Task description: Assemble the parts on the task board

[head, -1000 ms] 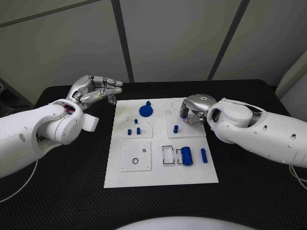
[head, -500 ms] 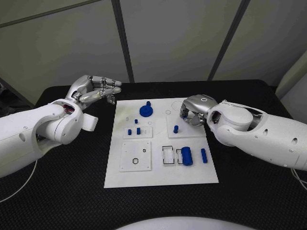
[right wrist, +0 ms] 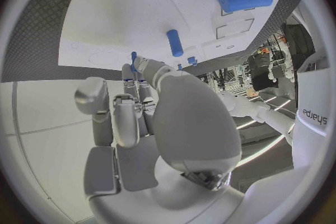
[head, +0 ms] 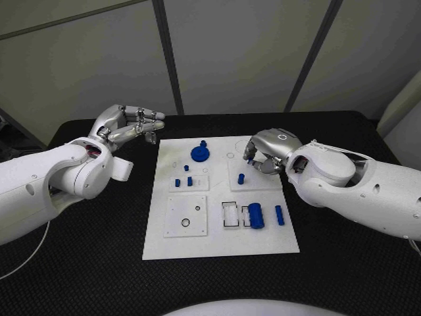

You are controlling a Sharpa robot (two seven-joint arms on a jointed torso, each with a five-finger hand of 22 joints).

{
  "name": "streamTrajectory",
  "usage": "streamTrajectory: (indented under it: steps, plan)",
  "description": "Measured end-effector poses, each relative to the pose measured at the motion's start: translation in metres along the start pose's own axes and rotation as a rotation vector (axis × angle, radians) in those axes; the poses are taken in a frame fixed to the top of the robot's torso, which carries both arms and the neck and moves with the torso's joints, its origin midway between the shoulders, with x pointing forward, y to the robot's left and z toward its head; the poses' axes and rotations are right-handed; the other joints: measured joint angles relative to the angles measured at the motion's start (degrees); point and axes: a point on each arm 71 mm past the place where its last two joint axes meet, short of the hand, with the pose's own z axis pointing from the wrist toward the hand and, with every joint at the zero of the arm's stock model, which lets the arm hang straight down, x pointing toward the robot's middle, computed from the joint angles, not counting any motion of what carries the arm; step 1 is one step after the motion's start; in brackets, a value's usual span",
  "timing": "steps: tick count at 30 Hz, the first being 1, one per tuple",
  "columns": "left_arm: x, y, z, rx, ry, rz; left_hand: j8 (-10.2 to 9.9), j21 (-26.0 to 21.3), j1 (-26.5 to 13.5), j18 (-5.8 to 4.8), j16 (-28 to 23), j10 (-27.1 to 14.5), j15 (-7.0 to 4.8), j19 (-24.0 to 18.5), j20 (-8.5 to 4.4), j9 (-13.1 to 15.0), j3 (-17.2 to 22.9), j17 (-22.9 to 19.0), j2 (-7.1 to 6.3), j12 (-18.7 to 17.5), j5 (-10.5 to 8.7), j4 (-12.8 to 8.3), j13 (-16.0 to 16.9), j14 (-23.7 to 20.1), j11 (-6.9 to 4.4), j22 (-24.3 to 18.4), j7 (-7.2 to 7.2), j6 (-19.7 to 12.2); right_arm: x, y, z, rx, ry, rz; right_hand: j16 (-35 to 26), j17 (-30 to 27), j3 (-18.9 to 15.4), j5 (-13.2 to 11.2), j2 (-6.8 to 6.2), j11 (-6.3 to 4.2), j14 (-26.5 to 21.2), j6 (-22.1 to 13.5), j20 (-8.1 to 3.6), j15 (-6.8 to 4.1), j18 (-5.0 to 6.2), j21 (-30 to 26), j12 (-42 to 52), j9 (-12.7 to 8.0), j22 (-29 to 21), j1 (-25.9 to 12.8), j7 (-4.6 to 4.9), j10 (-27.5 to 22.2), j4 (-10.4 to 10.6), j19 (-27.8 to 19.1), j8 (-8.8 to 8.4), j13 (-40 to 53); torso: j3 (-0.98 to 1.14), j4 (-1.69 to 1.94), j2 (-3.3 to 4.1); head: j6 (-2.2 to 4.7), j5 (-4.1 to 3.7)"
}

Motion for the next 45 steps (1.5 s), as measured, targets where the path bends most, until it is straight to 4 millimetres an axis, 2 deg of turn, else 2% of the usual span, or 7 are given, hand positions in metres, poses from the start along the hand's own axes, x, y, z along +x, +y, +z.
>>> streamTrajectory:
  steps: [5, 8, 12, 17, 26, 33, 45]
  plan:
    - [0.001, 0.000, 0.001, 0.000, 0.001, -0.001, 0.00, 0.00, 0.00, 0.00, 0.00, 0.00, 0.00, 0.00, 0.00, -0.05, 0.00, -0.07, 0.00, 0.00, 0.00, 0.00, 0.00, 0.00, 0.00, 0.00, 0.00, 0.00, -0.006, 0.014, -0.003, -0.035, -0.028, 0.025, 0.00, 0.00, 0.14, 0.30, 0.00, 0.21, 0.00, 0.11, 0.00, 0.00, 0.01, 0.22, -0.03, 0.00, 0.14, 0.00, 0.12, 0.20, -0.15, 0.00, -0.21, 0.00, -0.01, 0.00, -0.01, 0.13, 0.20]
    - [0.002, 0.000, 0.001, 0.000, 0.003, -0.002, 0.00, 0.00, 0.00, 0.00, 0.00, 0.00, 0.00, 0.00, 0.00, -0.05, 0.00, -0.06, 0.00, 0.00, 0.00, 0.00, 0.00, 0.00, 0.00, -0.01, 0.09, -0.09, -0.010, 0.029, -0.003, -0.072, -0.045, 0.051, 0.00, 0.00, 0.22, 0.48, 0.00, 0.21, 0.00, 0.11, 0.00, 0.00, 0.00, 0.22, -0.21, -0.05, 0.15, 0.00, 0.11, 0.21, -0.22, 0.00, -0.21, 0.00, 0.01, 0.00, 0.00, 0.16, 0.56]
    - [0.004, 0.000, 0.003, 0.001, 0.006, -0.005, 0.00, 0.00, 0.00, 0.00, 0.00, 0.00, 0.00, 0.00, 0.00, -0.05, 0.00, -0.06, 0.00, 0.00, 0.00, 0.00, 0.00, 0.00, 0.00, -0.05, 0.20, -0.20, -0.014, 0.054, 0.000, -0.130, -0.063, 0.088, 0.00, 0.00, 0.38, 0.59, -0.03, 0.21, 0.00, 0.11, 0.00, 0.00, 0.01, 0.22, -0.24, -0.05, 0.23, -0.03, 0.11, 0.21, -0.38, 0.00, -0.43, 0.00, 0.03, 0.00, 0.04, 0.10, 1.27]
    - [0.007, 0.000, 0.004, 0.002, 0.010, -0.007, 0.00, 0.00, 0.00, 0.00, -0.21, 0.00, 0.00, 0.00, 0.00, -0.05, 0.00, -0.11, 0.00, 0.00, 0.00, 0.00, 0.00, 0.00, 0.00, -0.05, 0.20, -0.20, -0.015, 0.075, 0.005, -0.181, -0.069, 0.123, -0.01, 0.05, 0.45, 0.64, -0.26, 0.21, 0.00, 0.11, 0.00, 0.00, 0.01, 0.22, -0.46, -0.05, 0.23, -0.26, 0.12, 0.20, -0.45, 0.00, -0.49, 0.02, 0.01, 0.03, 0.05, -0.15, 2.17]
    - [0.011, 0.000, 0.006, 0.004, 0.016, -0.011, 0.00, 0.00, 0.00, 0.00, -0.21, -0.01, 0.00, 0.00, 0.00, -0.04, 0.00, -0.11, 0.00, 0.00, 0.00, 0.00, -0.01, 0.00, 0.01, -0.04, 0.20, -0.20, 0.010, 0.107, 0.004, -0.239, -0.018, 0.202, -0.01, 0.04, 0.45, 0.86, -0.03, 0.21, 0.00, 0.11, 0.00, 0.00, 0.01, 0.22, -0.58, -0.10, 0.18, -0.50, 0.12, 0.20, -0.45, 0.00, -0.49, 0.03, -0.06, 0.07, 0.08, -0.74, 3.55]
    - [0.013, 0.000, 0.007, 0.005, 0.020, -0.014, 0.00, 0.00, 0.00, 0.00, -0.21, -0.41, 0.00, 0.00, 0.00, -0.04, 0.00, -0.17, 0.00, 0.00, 0.00, 0.00, 0.00, 0.00, 0.00, -0.04, 0.20, -0.20, 0.031, 0.121, 0.002, -0.262, 0.031, 0.228, -0.01, 0.03, 0.60, 0.85, -0.10, 0.21, 0.00, 0.11, 0.00, 0.00, 0.01, 0.22, -0.69, -0.10, 0.15, -0.59, 0.12, 0.20, -0.60, -0.01, -0.49, 0.01, -0.02, 0.01, 0.12, -1.27, 4.17]
    - [0.014, 0.000, 0.008, 0.005, 0.021, -0.015, 0.00, 0.00, 0.00, 0.00, -0.21, -0.41, 0.00, 0.00, 0.00, -0.04, 0.00, -0.16, 0.00, 0.00, 0.00, 0.00, 0.00, 0.00, 0.00, -0.03, 0.20, -0.20, 0.040, 0.125, 0.004, -0.275, 0.058, 0.226, -0.01, 0.03, 0.59, 0.85, -0.19, 0.21, 0.00, 0.11, 0.00, 0.00, 0.01, 0.22, -1.09, -0.15, 0.01, -0.66, 0.12, 0.20, -0.60, -0.01, -0.49, -0.03, -0.02, 0.01, 0.09, -2.18, 4.98]
